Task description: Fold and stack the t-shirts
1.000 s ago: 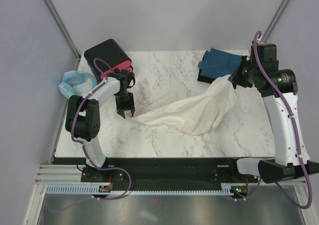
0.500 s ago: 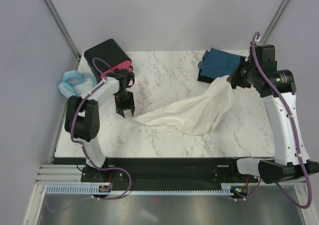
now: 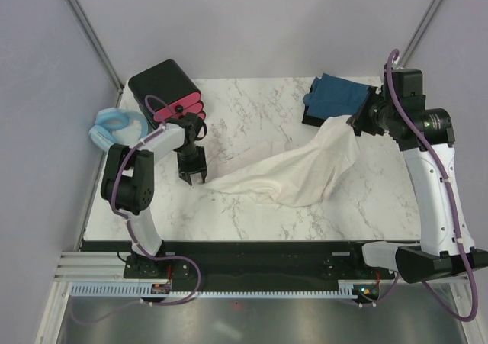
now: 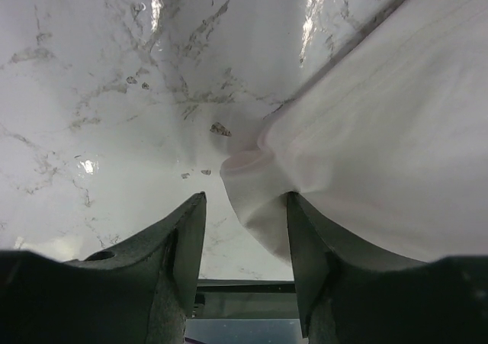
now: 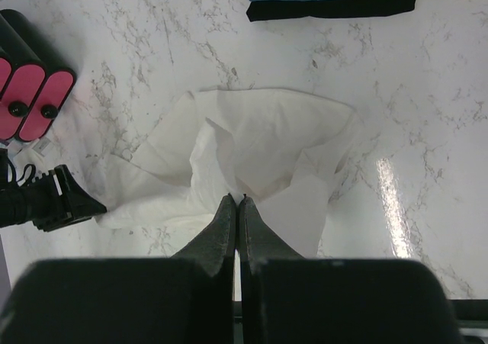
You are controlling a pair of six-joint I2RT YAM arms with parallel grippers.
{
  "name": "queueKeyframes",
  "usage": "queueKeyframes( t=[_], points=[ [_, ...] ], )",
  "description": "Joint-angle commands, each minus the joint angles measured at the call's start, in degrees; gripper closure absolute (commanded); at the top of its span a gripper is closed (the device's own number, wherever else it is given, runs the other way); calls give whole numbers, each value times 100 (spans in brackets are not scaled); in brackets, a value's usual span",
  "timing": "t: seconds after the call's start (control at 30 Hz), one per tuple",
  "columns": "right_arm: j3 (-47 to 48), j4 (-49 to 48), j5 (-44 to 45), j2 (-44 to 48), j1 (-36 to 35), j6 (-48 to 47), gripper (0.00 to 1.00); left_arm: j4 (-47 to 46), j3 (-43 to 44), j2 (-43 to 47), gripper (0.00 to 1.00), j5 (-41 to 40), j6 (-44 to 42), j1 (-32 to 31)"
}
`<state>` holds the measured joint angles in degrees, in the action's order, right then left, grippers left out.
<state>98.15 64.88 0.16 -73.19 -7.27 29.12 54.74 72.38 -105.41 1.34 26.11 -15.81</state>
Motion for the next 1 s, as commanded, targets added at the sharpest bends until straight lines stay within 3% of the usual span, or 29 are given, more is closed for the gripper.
queueKeyframes(
  t=[0.0, 0.37, 0.5, 0.73, 0.97],
  points=[
    [73, -178, -8, 200, 15, 6, 100, -271, 145, -164, 46, -117, 35, 26],
    [20, -134, 1, 244, 15, 23, 100, -192, 540, -191, 48, -12, -53, 26],
    [3, -134, -148, 200, 15, 41, 100, -25, 383, -270, 52, 41, -220, 34],
    [-32, -160, -166, 129, 24, 58, 100, 265, -250, 99, 50, 32, -527, 34],
    [-199, -301, -219, 156, 15, 120, 100, 432, -58, 291, 51, -108, -440, 52]
  ],
)
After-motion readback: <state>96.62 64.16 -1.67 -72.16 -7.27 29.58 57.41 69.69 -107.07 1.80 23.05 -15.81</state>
